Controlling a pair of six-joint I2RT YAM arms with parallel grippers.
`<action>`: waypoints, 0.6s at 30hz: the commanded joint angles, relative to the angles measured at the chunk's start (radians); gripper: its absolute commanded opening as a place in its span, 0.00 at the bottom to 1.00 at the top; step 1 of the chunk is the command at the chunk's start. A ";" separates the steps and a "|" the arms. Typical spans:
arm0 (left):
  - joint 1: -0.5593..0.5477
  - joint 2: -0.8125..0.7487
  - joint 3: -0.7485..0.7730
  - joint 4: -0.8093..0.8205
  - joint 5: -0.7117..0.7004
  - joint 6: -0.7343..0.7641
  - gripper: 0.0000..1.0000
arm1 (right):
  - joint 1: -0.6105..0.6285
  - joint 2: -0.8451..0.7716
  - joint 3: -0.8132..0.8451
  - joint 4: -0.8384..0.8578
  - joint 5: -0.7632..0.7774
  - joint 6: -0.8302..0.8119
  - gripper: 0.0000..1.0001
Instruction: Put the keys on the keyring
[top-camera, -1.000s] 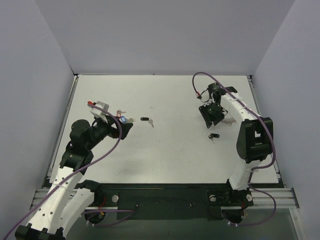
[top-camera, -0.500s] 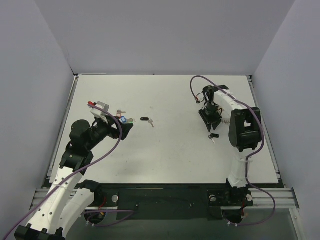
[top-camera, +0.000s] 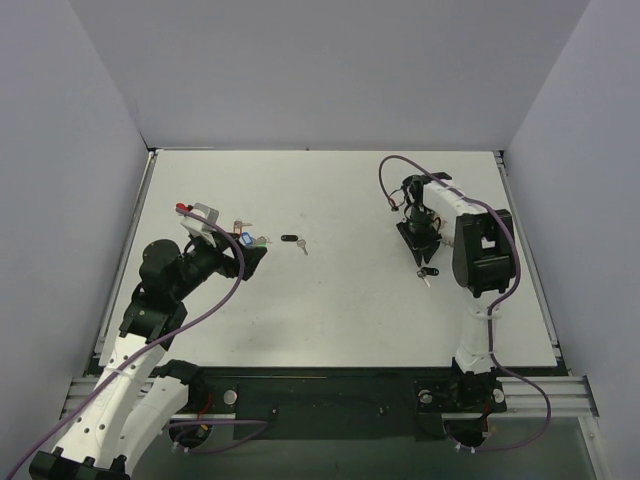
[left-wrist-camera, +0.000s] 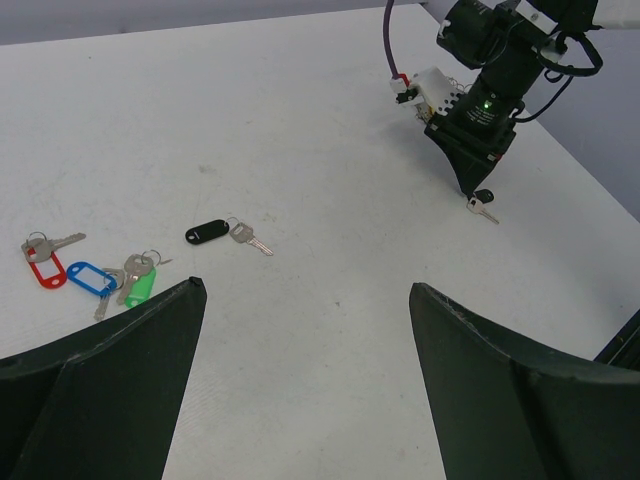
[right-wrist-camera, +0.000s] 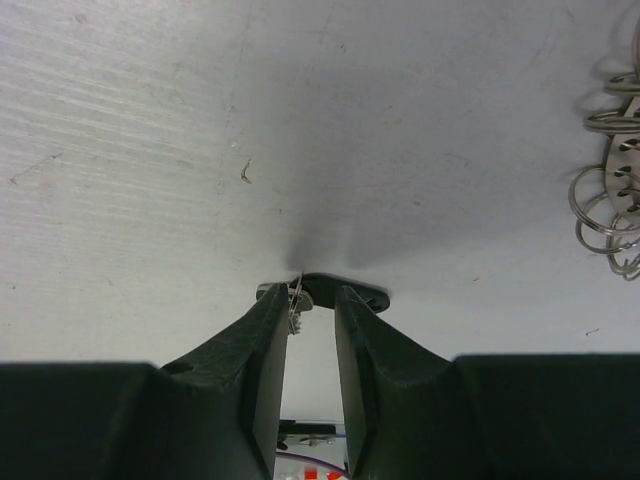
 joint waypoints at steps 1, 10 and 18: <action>-0.004 -0.004 0.023 0.040 0.019 0.012 0.93 | 0.001 0.014 0.030 -0.071 0.019 0.016 0.21; -0.004 -0.004 0.023 0.038 0.020 0.012 0.93 | 0.001 0.025 0.035 -0.078 0.018 0.016 0.14; -0.004 -0.004 0.023 0.038 0.020 0.014 0.93 | 0.001 0.010 0.029 -0.081 0.012 0.013 0.00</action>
